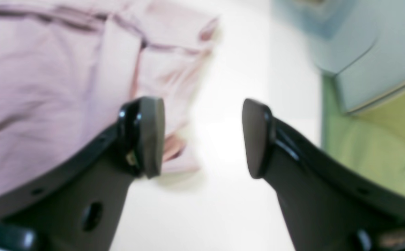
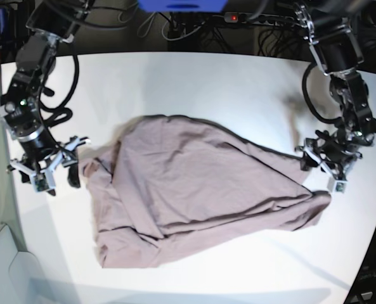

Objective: Layout the t-shirt on the table in an organized manner, then fold the t-shirt properly
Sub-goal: 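Release the shirt and move both grippers to its edges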

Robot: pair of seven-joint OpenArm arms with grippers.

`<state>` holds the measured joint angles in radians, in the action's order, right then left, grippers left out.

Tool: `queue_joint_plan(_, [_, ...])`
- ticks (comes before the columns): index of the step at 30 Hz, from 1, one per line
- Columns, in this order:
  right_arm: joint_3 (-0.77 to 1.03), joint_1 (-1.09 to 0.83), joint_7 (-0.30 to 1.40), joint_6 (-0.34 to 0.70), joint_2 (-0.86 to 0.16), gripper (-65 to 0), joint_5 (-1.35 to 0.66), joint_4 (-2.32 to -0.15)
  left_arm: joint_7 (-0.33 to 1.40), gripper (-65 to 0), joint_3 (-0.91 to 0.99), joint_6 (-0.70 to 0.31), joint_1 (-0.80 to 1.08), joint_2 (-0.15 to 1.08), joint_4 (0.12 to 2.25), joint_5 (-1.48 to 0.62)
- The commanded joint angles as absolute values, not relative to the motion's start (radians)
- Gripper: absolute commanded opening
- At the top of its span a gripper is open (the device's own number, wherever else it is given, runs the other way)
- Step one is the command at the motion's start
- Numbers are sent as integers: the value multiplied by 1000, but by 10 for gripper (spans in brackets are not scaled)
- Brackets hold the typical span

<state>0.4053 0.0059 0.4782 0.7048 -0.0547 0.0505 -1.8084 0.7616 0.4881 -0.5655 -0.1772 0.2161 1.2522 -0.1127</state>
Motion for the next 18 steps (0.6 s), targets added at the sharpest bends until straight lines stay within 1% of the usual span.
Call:
queue_joint_plan(1, [407,12,447,698,-62,-294,33,-1828,708,-308,489,-565,-203,231,1228,-128])
queue_joint_plan(5, [407,-39,449,698,-45,-295,33,-1844,636,-308,489,-565,-248,231,1109,-128])
queue_joint_plan(14, [410,-93,449,698,-51,-295,33,-1842,578,-308,489,-564,-286,228,1089,-124])
queue_joint_plan(18, [410,-110,447,698,-51,-295,33,-1839,573,-309,487,-564,-334,228,1006,-120])
